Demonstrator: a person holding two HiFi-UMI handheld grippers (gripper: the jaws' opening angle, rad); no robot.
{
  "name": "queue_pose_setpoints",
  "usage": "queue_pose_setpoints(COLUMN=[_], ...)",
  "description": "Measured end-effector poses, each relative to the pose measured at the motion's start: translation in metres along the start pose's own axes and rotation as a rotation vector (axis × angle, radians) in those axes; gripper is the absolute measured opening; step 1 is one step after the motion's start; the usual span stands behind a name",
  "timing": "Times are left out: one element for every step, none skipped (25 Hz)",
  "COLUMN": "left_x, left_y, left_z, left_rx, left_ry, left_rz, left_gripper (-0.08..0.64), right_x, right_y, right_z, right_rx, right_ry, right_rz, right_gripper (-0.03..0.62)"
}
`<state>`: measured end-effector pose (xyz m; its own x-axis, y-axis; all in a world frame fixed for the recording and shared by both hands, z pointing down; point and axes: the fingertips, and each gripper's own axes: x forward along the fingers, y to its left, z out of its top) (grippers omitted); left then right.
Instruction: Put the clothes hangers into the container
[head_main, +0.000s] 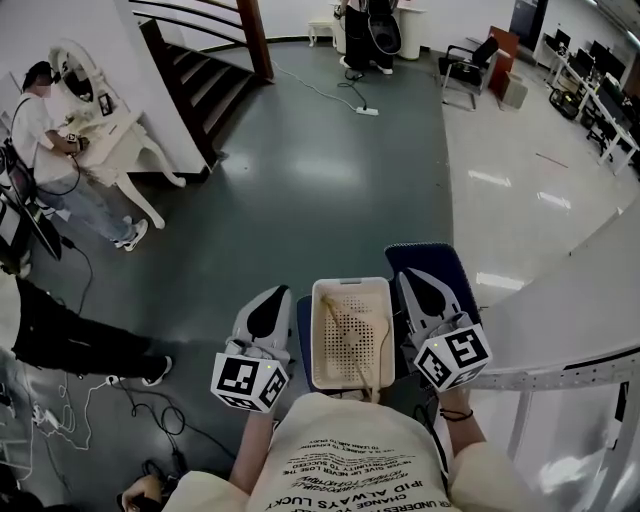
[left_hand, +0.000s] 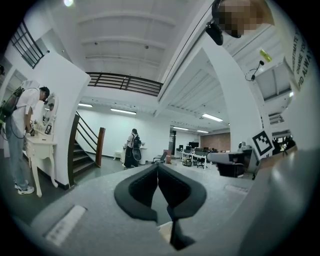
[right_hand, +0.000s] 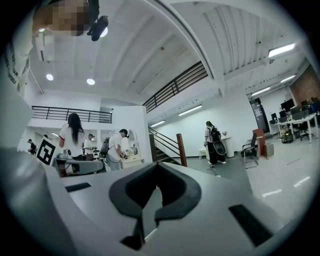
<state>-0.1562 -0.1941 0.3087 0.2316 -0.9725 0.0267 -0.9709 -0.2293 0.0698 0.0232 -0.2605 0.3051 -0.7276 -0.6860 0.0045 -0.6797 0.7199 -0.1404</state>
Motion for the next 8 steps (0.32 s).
queue_pose_setpoints(left_x=[0.000, 0.000, -0.001, -0.002, -0.003, -0.004, -0.006, -0.007], left_y=[0.000, 0.000, 0.000, 0.000, 0.000, 0.001, 0.002, 0.003], left_z=[0.000, -0.001, -0.004, -0.007, -0.010, -0.013, -0.015, -0.017], left_rx=[-0.001, -0.002, -0.003, -0.004, -0.005, -0.005, -0.004, -0.003], left_ry=[0.003, 0.005, 0.007, 0.008, 0.008, 0.008, 0.008, 0.008], left_rz=[0.001, 0.002, 0.002, 0.003, 0.004, 0.006, 0.007, 0.009], left_gripper=[0.023, 0.023, 0.023, 0.023, 0.023, 0.023, 0.023, 0.023], right_x=[0.000, 0.000, -0.001, -0.002, -0.003, -0.004, -0.004, -0.005], right_y=[0.000, 0.000, -0.001, -0.002, -0.002, -0.002, -0.002, -0.001], right_z=[0.000, -0.001, -0.002, -0.005, -0.008, -0.011, -0.014, -0.016], right_rx=[0.000, 0.000, 0.002, 0.004, 0.004, 0.003, 0.000, -0.002], right_ry=[0.002, 0.004, 0.005, 0.006, 0.007, 0.007, 0.008, 0.008], right_rz=[0.002, 0.004, 0.004, 0.004, 0.003, 0.002, 0.001, 0.000], right_gripper=[0.002, 0.002, 0.002, 0.002, 0.002, 0.002, 0.002, 0.002])
